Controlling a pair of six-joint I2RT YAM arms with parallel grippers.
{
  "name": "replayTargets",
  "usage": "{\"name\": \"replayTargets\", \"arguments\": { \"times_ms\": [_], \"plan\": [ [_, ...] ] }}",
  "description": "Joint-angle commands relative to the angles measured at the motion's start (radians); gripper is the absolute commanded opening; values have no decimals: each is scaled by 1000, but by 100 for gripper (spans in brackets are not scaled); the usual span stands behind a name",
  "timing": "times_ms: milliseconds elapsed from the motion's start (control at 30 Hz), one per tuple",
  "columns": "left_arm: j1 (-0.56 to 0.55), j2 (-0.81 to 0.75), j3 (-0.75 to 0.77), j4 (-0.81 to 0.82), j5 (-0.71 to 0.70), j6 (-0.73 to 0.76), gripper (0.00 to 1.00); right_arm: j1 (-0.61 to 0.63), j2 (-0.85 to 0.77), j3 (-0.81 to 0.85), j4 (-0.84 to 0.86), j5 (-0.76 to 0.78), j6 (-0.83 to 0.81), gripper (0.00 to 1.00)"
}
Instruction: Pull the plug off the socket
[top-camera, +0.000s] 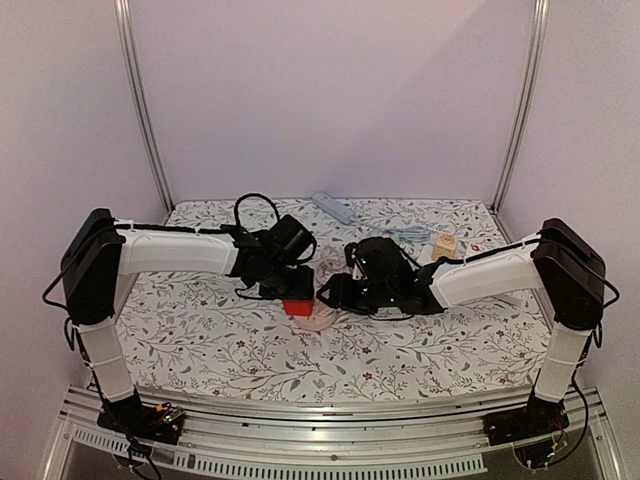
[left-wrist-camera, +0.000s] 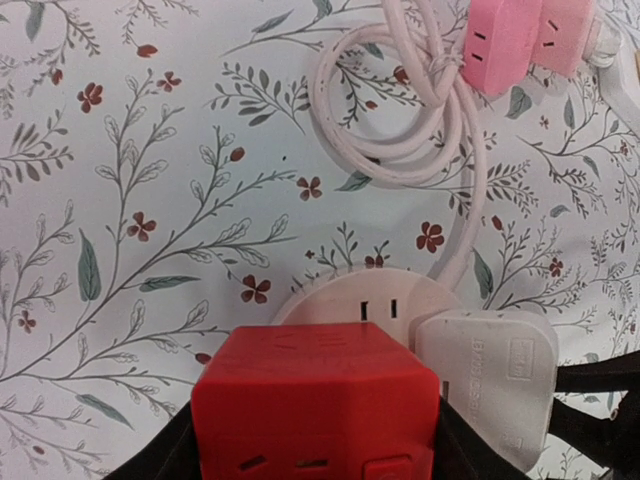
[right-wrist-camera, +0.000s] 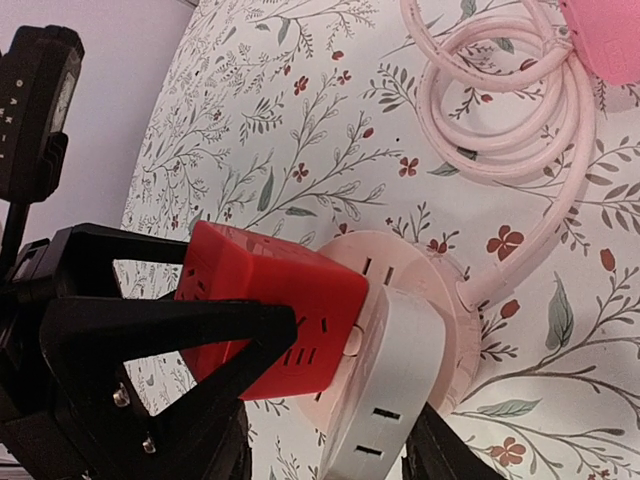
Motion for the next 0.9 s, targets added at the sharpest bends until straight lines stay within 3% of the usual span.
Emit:
{"name": "replayTargets", "arguments": {
  "times_ms": [0,200,633,700,867],
  "plan": [
    [-27,-28,-23,-35,62,-2,51,6,0,4,-31,25,-11,50],
    [-27,-66,-30,-35,50,4,58,14,13,29,-64,47,-16,47],
    [-25,-146,-75,-31,79,12,91,35,42,88,-120,51,-39,45],
    [-17,-172,-87,-31,83,27,95,44,46,102,-154,110,-49,46],
    [40,-233,-98,-71,129,102,96,58,43,118,-229,167,-67,48]
  ]
}}
